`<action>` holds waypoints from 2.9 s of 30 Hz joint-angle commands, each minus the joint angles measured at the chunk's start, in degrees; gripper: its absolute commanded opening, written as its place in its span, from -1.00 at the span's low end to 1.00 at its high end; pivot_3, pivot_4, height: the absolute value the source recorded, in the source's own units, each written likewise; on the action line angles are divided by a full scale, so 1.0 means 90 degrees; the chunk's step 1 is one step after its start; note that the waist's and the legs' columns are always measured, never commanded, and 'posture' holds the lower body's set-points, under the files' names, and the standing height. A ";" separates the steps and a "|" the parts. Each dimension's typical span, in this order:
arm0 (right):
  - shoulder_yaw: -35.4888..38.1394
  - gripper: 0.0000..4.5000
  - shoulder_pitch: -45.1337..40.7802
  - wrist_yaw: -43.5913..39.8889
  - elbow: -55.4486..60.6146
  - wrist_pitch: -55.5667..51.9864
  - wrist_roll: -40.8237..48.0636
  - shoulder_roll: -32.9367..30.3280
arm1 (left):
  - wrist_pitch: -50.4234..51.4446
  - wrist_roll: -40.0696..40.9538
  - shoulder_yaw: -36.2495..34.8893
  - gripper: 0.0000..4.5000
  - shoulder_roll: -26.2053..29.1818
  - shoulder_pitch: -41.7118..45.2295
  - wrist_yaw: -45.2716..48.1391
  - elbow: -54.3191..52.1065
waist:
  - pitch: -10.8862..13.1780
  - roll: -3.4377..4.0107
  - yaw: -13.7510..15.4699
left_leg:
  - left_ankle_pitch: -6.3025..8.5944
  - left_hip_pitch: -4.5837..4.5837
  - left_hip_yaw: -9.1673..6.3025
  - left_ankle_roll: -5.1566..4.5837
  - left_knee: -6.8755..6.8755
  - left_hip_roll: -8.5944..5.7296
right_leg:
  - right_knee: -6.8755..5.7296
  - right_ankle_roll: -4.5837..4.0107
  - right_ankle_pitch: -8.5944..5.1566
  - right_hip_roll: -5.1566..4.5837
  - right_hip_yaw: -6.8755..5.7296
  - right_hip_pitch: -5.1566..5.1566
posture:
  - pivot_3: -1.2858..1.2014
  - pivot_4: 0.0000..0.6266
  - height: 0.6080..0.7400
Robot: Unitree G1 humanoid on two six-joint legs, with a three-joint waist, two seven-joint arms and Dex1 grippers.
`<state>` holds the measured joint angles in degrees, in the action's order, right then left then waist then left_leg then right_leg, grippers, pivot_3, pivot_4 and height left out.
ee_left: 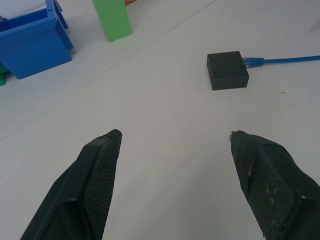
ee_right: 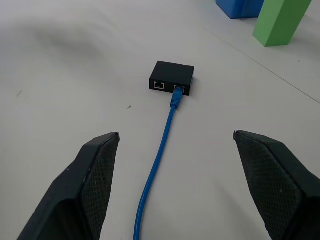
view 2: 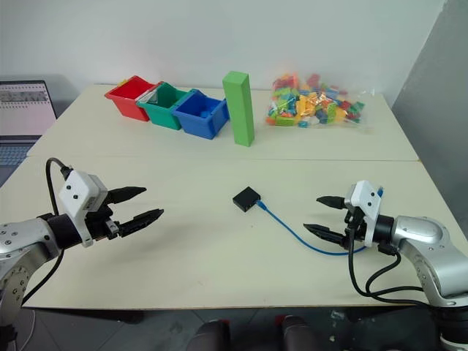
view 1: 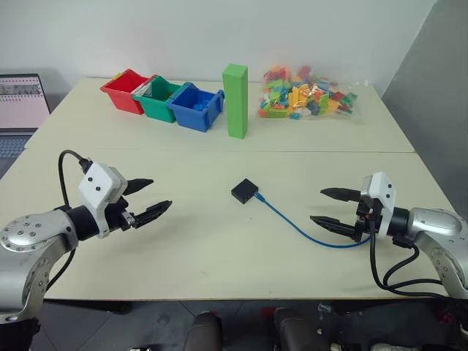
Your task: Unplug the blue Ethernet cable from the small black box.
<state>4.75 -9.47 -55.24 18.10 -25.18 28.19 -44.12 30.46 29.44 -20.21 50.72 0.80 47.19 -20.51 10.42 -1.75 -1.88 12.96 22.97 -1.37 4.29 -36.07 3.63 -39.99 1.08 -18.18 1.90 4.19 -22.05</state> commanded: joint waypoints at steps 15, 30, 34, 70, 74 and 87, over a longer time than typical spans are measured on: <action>0.0034 0.72 0.0017 -0.0084 0.0115 0.0089 -0.0026 -0.0028 | 0.0021 0.0108 0.0083 0.64 -0.0043 0.0033 0.0148 -0.0467 | 0.0000 0.0000 0.0001 | 0.0000 0.0000 0.0000 0.0000 0.0000 0.0000 | -0.0001 0.0000 0.0000 0.0000 0.0000 0.0000 | 0.03 -0.52 1.00; -0.2005 0.72 -0.1301 0.2253 -0.1188 -0.0077 -0.1899 0.2380 | 0.0191 0.0460 0.1219 0.64 0.0103 0.0610 0.1095 -0.0600 | -0.0004 -0.0004 -0.0063 | -0.0001 -0.0005 -0.0007 0.0002 -0.0003 0.0007 | -0.0009 -0.0007 0.0005 0.0012 -0.0001 -0.0002 | 0.03 -0.52 1.00; -0.2360 0.72 -0.1743 0.2774 -0.2119 0.0143 -0.2469 0.3070 | -0.0060 0.0291 0.1401 0.64 0.0108 0.0695 0.1275 -0.0454 | -0.0002 -0.0001 -0.0054 | -0.0002 0.0004 -0.0002 0.0001 -0.0002 0.0003 | -0.0015 -0.0010 0.0006 0.0010 0.0002 -0.0012 | 0.03 -0.52 1.00; -0.2921 -0.90 -0.2929 0.0722 -0.1687 0.4220 -0.3284 0.2074 | 0.3295 0.3218 0.0920 0.64 -0.0748 0.2041 0.1140 0.1070 | -0.0003 -0.0003 -0.0105 | -0.0002 0.0014 -0.0013 0.0001 -0.0003 0.0003 | -0.0018 -0.0038 0.0023 0.0008 -0.0012 -0.0017 | 0.03 -0.52 1.00; -0.2923 -0.90 -0.2969 0.0559 -0.1538 0.4235 -0.3233 0.2117 | 0.3461 0.3469 0.0846 0.64 -0.0956 0.2207 0.0894 0.1074 | -0.0003 -0.0003 -0.0088 | -0.0002 0.0012 -0.0015 0.0001 -0.0007 0.0000 | -0.0021 -0.0039 0.0023 0.0005 -0.0013 -0.0012 | 0.03 -0.52 1.00; -0.2898 -0.90 -0.2942 0.0429 -0.1185 0.4146 -0.3292 0.2187 | 0.3639 0.3729 0.0841 -0.32 -0.1082 0.2218 0.0727 0.1063 | -0.0003 -0.0003 -0.0048 | -0.0003 0.0009 -0.0014 0.0002 -0.0008 0.0000 | -0.0025 -0.0040 0.0024 0.0003 -0.0011 -0.0013 | 0.03 -0.52 1.00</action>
<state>-22.56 -35.13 -51.18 4.65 11.91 -2.16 -24.47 63.35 61.80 -11.59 41.05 20.70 53.50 -9.14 10.39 -1.78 -2.31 12.94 23.06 -1.50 4.30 -36.14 3.63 -40.22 0.72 -17.97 1.93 4.10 -22.16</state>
